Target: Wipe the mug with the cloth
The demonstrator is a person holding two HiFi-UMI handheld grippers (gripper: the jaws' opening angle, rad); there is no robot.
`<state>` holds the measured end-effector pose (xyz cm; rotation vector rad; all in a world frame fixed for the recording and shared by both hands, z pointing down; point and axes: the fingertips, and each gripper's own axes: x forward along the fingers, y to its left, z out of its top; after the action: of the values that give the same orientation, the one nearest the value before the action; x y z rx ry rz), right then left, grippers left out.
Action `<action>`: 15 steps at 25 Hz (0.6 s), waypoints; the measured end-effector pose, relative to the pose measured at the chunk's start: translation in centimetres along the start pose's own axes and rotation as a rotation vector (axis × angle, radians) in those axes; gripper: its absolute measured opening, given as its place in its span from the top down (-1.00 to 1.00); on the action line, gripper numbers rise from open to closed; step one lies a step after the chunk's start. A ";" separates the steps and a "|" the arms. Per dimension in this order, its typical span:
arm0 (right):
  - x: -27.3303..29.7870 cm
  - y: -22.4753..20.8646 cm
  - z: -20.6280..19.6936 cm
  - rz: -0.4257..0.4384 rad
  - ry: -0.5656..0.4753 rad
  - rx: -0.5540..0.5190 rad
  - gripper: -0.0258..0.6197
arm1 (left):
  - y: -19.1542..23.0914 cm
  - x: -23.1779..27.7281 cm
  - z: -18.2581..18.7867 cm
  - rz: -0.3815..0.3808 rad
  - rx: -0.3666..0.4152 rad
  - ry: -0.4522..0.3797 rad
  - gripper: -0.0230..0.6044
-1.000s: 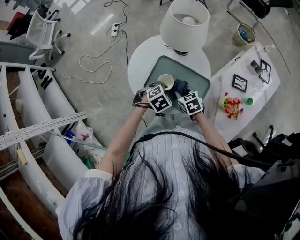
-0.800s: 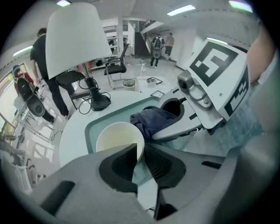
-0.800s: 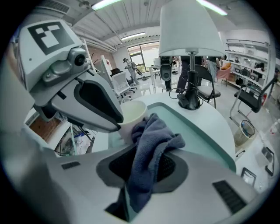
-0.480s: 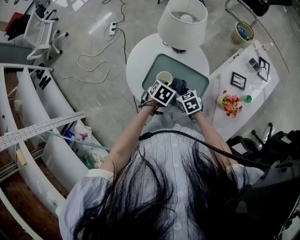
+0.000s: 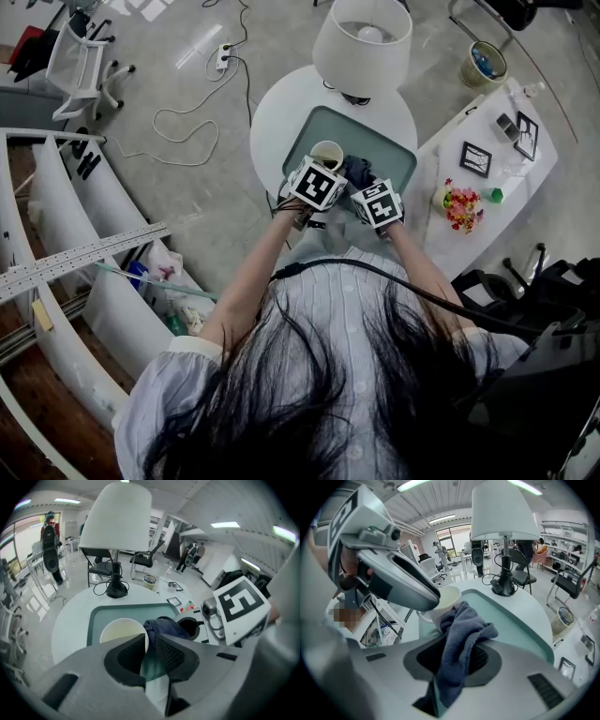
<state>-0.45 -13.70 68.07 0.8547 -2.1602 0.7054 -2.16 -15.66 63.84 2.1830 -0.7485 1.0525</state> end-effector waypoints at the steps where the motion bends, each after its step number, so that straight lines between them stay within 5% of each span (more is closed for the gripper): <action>1: 0.0 0.1 0.0 0.001 0.001 0.000 0.63 | -0.1 -0.6 -0.2 -0.002 0.054 0.001 0.72; 9: -0.1 0.0 -0.1 -0.001 0.005 -0.001 0.63 | 3.1 -4.0 -4.9 0.088 0.336 0.148 0.71; 15: 0.1 0.0 -0.2 -0.002 0.011 -0.002 0.63 | 3.9 -3.0 -7.4 0.037 0.195 0.182 0.71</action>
<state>-0.46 -13.59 68.24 0.8500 -2.1500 0.7053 -10.03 -12.37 66.21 2.2027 -0.6286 1.3730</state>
